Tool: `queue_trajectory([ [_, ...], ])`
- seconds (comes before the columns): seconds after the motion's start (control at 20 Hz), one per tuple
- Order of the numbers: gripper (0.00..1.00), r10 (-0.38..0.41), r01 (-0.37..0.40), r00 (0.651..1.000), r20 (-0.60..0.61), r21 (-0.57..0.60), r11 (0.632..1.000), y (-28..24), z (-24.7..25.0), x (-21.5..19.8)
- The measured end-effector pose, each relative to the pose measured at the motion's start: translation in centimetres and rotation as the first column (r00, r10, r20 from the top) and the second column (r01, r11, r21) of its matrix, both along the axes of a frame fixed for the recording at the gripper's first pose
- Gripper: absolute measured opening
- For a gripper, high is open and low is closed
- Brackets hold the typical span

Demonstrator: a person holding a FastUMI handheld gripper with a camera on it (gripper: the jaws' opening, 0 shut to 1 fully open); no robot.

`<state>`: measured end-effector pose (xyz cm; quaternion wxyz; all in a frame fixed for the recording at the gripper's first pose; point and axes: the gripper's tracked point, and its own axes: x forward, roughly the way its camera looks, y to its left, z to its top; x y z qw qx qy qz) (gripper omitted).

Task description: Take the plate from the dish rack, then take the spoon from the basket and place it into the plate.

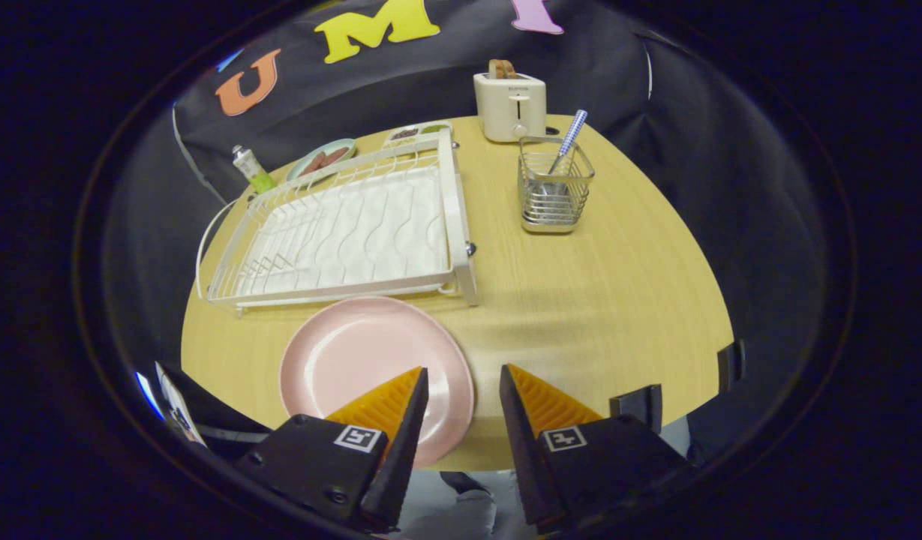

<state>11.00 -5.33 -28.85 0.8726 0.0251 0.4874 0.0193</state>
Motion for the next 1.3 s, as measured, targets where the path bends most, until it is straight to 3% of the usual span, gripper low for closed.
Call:
queue_trajectory([
  [0.1,0.64,-0.001,0.001,1.0,0.016,0.001,1.0,-1.0,0.4,0.4],
  [0.5,0.96,0.04,-0.024,0.96,0.276,-0.061,0.998,-6.3,6.1,4.9],
  [0.7,0.96,-0.002,0.006,0.939,0.345,-0.011,1.0,-8.5,8.2,8.7],
  [0.95,0.95,-0.018,0.035,0.894,0.447,-0.03,0.999,-11.7,10.3,15.0],
  [1.3,0.95,0.017,-0.013,0.894,0.448,-0.011,1.0,-11.4,9.6,22.9],
])
